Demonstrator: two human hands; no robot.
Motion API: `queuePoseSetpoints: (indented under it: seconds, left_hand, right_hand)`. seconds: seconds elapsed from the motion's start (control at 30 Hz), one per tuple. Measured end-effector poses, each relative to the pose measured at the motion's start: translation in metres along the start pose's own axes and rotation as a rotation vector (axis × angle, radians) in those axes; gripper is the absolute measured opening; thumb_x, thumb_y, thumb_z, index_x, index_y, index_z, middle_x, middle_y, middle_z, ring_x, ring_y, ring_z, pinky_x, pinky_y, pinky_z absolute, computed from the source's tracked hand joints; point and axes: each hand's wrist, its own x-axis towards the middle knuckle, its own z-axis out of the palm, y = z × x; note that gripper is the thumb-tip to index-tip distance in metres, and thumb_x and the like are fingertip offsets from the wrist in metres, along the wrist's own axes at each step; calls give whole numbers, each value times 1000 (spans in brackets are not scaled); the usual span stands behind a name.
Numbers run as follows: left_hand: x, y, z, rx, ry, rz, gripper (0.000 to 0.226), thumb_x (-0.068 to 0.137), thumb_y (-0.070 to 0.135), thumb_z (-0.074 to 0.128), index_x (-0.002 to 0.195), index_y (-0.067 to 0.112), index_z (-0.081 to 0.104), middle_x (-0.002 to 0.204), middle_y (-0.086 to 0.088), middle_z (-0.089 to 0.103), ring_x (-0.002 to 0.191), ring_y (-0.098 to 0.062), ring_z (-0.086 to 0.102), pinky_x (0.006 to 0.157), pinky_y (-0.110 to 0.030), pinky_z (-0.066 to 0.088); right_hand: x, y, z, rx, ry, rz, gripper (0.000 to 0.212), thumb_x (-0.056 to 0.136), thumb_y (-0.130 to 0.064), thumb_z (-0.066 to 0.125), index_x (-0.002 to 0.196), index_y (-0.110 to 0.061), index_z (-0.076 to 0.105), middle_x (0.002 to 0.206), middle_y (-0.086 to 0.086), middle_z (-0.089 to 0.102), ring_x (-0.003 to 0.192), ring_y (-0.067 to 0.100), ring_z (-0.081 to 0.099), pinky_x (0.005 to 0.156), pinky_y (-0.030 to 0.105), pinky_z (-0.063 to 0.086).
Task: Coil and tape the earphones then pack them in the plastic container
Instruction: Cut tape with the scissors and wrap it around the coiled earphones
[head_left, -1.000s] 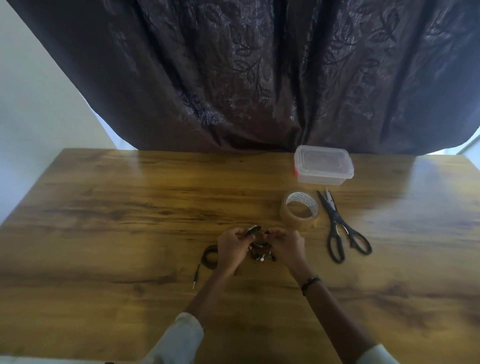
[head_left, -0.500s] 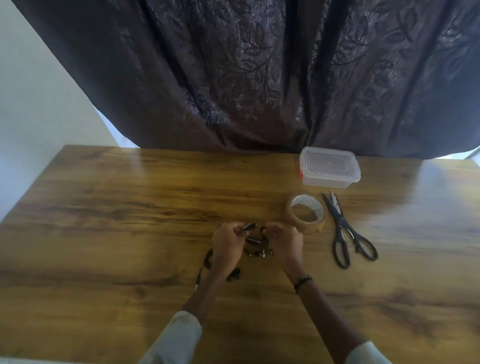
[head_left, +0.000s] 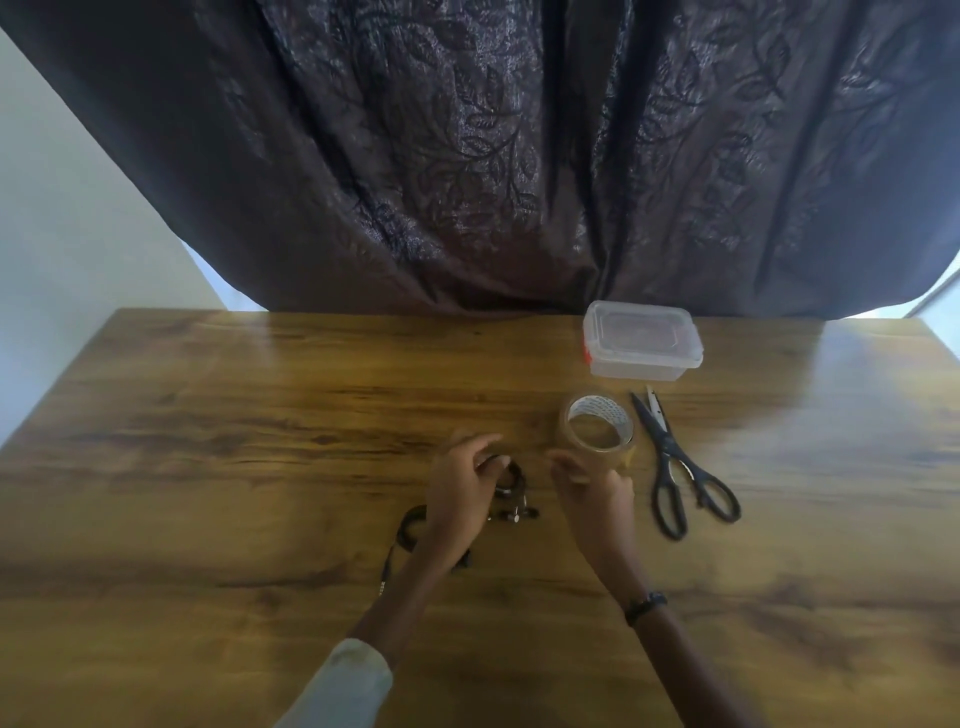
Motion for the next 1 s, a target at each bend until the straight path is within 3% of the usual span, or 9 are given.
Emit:
queuePoseSetpoints:
  seconds: [0.1, 0.17, 0.3, 0.37, 0.47, 0.53, 0.7, 0.9, 1.0]
  left_hand:
    - [5, 23, 9, 17, -40, 200, 28, 87, 25, 64, 114, 17, 66, 102, 4, 62, 78, -5, 58, 66, -13, 50]
    - [8, 40, 19, 40, -88, 313, 28, 88, 23, 64, 115, 15, 66, 104, 3, 62, 79, -4, 55, 68, -10, 46]
    - [14, 67, 45, 145, -175, 472, 35, 87, 19, 64, 122, 16, 61, 116, 2, 59, 109, -12, 52, 88, -17, 43]
    - [19, 77, 58, 213, -213, 540, 40, 85, 19, 66, 124, 18, 59, 122, 1, 57, 117, -15, 49, 97, -26, 43]
    - [26, 88, 72, 327, -267, 548, 45, 84, 19, 67, 127, 19, 56, 125, -1, 54, 121, -19, 46, 103, -39, 40]
    - [28, 92, 78, 390, -286, 537, 47, 84, 19, 67, 129, 20, 53, 124, -2, 54, 119, -20, 48, 102, -42, 41]
    - [31, 95, 90, 396, -321, 505, 53, 88, 10, 61, 137, 20, 45, 128, -5, 56, 117, -20, 54, 98, -36, 47]
    - [32, 94, 98, 380, -331, 453, 58, 85, 3, 64, 137, 21, 45, 125, -4, 60, 110, -18, 59, 87, -27, 49]
    - [33, 94, 98, 323, -323, 424, 57, 84, -3, 62, 135, 19, 49, 119, -4, 63, 104, -17, 61, 80, -18, 45]
  right_hand:
    - [3, 14, -35, -56, 116, -3, 12, 85, -2, 67, 93, -9, 73, 85, -8, 67, 71, 4, 62, 60, 3, 45]
    - [7, 34, -56, -94, 176, 58, 11, 87, -3, 64, 91, -9, 72, 84, 0, 71, 70, 14, 64, 58, 11, 42]
    - [7, 72, -83, -215, 160, 197, 12, 91, -9, 59, 98, -7, 70, 93, 9, 67, 75, 21, 57, 57, 19, 37]
    - [3, 89, -86, -327, 143, 195, 13, 91, -14, 61, 100, -7, 68, 97, 11, 66, 83, 26, 56, 66, 26, 38]
    - [-3, 108, -81, -477, 45, 215, 21, 91, -22, 61, 106, -8, 64, 104, 10, 63, 92, 26, 51, 76, 24, 32]
    - [-4, 113, -77, -486, -5, 232, 30, 89, -27, 58, 111, -7, 60, 107, 9, 60, 93, 25, 49, 79, 29, 41]
    - [3, 109, -77, -426, -8, 316, 36, 85, -32, 62, 111, -10, 51, 103, 9, 54, 91, 25, 48, 77, 41, 49]
    - [4, 112, -82, -468, -44, 285, 37, 86, -35, 63, 112, -11, 52, 105, 8, 53, 90, 23, 47, 76, 34, 47]
    - [4, 118, -81, -539, -45, 186, 34, 91, -39, 50, 112, -13, 54, 109, 4, 53, 93, 20, 45, 79, 32, 44]
